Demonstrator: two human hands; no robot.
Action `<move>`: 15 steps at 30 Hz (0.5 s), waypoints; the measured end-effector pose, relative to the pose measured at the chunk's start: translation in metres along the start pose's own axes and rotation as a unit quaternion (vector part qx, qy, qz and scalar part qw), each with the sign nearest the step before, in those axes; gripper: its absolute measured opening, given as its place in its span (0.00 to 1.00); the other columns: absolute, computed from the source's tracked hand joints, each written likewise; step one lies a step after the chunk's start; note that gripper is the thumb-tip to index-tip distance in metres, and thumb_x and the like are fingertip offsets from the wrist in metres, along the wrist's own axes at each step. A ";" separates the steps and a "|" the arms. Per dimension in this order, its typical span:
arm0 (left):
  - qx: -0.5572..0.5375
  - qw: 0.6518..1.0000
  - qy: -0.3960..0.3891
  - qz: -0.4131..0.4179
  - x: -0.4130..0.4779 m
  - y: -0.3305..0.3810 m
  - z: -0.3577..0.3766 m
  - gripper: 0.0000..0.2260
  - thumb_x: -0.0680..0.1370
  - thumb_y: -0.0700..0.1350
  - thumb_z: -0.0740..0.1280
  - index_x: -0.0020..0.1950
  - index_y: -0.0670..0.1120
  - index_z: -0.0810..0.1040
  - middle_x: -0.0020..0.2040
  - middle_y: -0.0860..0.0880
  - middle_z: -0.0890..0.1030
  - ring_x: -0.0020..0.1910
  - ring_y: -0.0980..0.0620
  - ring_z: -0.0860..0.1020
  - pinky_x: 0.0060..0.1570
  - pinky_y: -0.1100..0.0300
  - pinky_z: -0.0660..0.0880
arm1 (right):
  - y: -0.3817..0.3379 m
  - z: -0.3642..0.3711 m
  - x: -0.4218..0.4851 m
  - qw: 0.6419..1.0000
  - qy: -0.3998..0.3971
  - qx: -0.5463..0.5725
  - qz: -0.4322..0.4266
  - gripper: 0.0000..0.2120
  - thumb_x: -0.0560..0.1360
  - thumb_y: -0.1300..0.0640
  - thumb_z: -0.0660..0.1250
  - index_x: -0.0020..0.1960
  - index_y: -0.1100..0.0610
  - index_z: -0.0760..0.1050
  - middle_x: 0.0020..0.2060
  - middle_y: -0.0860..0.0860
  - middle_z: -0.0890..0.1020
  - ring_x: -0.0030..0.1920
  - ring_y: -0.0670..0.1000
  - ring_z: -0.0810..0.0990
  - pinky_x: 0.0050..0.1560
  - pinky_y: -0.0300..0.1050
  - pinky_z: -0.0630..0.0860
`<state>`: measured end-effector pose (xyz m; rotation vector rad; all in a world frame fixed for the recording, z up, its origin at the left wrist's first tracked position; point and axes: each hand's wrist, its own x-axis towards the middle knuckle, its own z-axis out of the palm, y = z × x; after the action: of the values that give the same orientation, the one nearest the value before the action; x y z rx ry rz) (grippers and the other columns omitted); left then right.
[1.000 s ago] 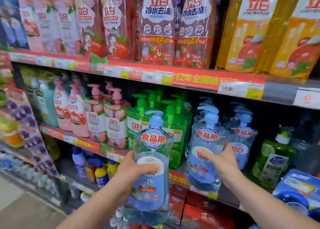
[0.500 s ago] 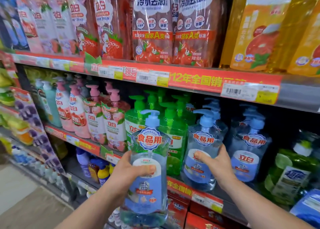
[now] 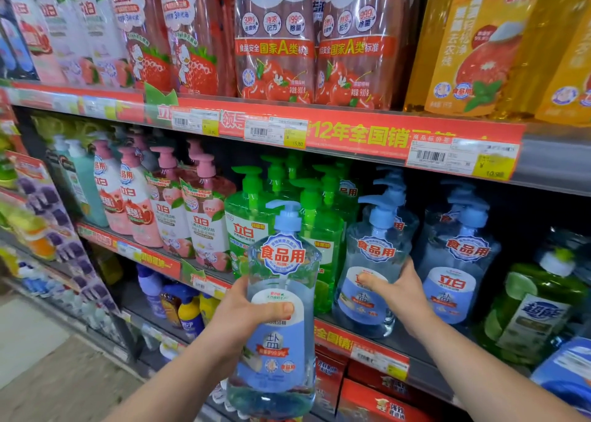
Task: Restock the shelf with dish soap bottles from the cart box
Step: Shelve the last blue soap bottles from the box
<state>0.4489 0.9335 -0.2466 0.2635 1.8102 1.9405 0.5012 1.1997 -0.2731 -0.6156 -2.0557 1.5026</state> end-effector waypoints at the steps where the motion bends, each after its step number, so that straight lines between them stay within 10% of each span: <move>1: -0.001 1.000 -0.003 0.000 0.000 0.000 0.002 0.37 0.47 0.44 0.80 0.55 0.43 0.74 0.35 0.49 0.85 0.34 0.49 0.84 0.30 0.58 0.77 | 0.000 -0.001 -0.002 1.000 0.000 -0.017 -0.009 0.31 0.63 0.58 0.79 0.60 0.51 0.66 0.50 0.46 0.77 0.49 0.49 0.76 0.50 0.43 0.72; 15: -0.023 0.999 -0.044 0.010 0.002 0.007 0.025 0.29 0.54 0.39 0.78 0.52 0.45 0.73 0.33 0.50 0.85 0.31 0.50 0.83 0.27 0.60 0.77 | 0.001 -0.014 -0.014 0.973 -0.078 -0.218 0.009 0.43 0.64 0.59 0.78 0.71 0.56 0.57 0.66 0.54 0.72 0.66 0.55 0.71 0.63 0.48 0.70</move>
<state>0.4566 0.9565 -0.2376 0.3476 1.7100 1.9514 0.5212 1.2009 -0.2722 -0.6966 -2.5365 1.1403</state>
